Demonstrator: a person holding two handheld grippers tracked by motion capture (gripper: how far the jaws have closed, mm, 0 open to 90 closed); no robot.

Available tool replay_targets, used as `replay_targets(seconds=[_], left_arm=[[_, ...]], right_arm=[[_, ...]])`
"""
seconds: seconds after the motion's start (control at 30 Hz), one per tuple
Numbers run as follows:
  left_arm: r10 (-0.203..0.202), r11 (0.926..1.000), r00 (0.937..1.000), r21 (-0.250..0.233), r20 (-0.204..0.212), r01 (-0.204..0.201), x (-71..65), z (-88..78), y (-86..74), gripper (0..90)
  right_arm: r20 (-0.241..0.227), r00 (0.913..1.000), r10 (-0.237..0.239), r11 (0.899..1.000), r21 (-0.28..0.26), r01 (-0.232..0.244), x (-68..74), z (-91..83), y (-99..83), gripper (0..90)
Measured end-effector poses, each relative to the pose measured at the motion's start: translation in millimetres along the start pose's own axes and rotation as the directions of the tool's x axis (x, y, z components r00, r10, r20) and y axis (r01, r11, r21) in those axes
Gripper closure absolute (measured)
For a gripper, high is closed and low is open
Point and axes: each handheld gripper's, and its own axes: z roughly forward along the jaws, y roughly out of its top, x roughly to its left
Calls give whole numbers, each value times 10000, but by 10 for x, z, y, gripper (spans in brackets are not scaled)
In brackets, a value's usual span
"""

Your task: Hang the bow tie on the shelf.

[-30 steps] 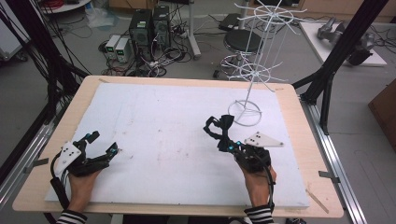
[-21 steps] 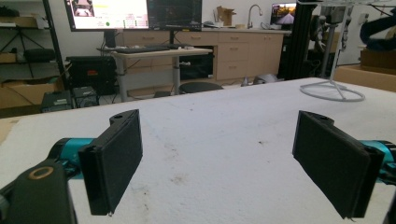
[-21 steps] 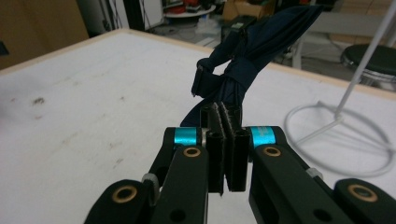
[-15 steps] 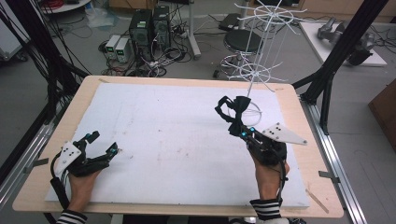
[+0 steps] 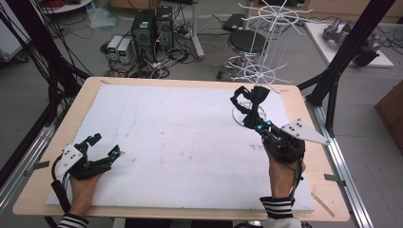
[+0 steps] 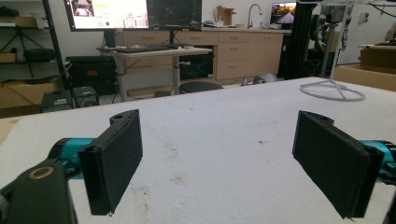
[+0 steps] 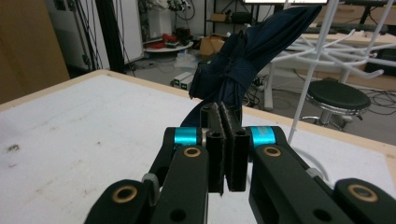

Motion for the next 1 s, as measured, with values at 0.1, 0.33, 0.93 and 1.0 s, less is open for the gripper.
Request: replay_targets(seconds=[0.1, 0.33, 0.93, 1.0], left_arm=[[4, 10000, 10000, -3, -2, -4, 0, 0, 0, 164], [21, 10000, 10000, 16, -2, -21, 1, 0, 0, 165], [13, 10000, 10000, 17, 6, -13, -1, 1, 1, 165], [12, 10000, 10000, 14, 6, -12, 0, 1, 0, 164]], right_arm=[[109, 9999, -8, 10000, -53, 9, -21, -6, 37, 890], [357, 9990, 258, 9996, -106, -255, -136, 38, 72, 889], [562, 9939, 949, 9955, -5, -950, -307, 139, 41, 889], [601, 9934, 975, 9951, 74, -981, -316, 152, 34, 889]])
